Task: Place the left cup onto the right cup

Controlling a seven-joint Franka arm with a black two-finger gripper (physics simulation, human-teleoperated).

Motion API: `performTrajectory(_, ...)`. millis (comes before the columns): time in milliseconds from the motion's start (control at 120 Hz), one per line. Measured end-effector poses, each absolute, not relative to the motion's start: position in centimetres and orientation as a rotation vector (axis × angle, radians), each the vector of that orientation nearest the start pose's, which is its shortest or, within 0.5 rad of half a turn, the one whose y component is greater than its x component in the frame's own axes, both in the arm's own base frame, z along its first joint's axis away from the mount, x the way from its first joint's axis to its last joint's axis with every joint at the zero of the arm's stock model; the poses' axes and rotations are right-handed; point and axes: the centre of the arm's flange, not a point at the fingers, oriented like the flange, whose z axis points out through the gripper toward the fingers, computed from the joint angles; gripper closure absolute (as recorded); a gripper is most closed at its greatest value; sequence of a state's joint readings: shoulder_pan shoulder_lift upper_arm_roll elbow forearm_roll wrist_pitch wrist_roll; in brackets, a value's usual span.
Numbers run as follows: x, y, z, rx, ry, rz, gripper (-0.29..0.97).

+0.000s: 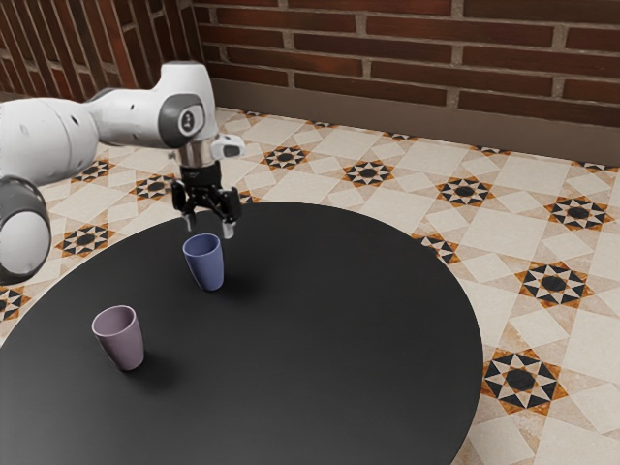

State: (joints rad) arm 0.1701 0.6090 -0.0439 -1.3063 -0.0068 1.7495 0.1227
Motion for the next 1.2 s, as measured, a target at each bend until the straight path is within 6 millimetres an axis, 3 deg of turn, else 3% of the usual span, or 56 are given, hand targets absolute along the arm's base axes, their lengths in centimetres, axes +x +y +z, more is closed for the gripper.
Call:
performTrajectory(842,70.9,10.3,32.0,-3.215,0.009,0.338,0.08)
performTrajectory(1200,71.1,11.1,31.0,-3.216,0.002,0.348,0.26)
